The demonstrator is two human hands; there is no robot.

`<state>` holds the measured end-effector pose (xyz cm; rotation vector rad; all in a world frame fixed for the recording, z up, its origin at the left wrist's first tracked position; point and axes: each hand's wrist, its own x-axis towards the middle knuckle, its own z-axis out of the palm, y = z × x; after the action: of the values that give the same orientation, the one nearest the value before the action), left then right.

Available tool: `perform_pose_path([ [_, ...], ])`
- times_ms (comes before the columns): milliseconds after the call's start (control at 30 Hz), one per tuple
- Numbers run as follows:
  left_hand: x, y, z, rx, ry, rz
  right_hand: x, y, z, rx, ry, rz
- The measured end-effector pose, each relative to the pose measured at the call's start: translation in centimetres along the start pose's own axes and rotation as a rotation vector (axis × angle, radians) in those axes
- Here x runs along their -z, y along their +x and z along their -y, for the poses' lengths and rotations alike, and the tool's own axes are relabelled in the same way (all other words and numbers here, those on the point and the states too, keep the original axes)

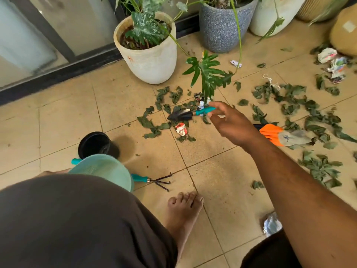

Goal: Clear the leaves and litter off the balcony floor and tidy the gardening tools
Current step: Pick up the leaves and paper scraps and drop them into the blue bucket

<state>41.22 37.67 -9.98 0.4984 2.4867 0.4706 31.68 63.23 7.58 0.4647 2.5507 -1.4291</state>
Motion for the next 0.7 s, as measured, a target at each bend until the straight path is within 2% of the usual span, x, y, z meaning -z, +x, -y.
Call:
perform_pose_path([
  [333,-1.3,-3.4,-2.0,-0.121,0.279,0.174,-0.6,0.0,-0.9,0.004,0.009,0.100],
  [467,-2.9,-3.3,-1.1,-0.050,0.252,0.163,-1.1,-0.1,-0.8,-0.002,0.007,0.125],
  [567,-3.2,-2.1,-0.8,-0.030,0.124,0.053,-1.3,-0.1,-0.8,0.003,0.011,0.141],
  [700,-2.0,-0.6,-0.9,0.073,0.056,0.184,-1.5,0.1,-0.8,-0.006,0.005,0.149],
])
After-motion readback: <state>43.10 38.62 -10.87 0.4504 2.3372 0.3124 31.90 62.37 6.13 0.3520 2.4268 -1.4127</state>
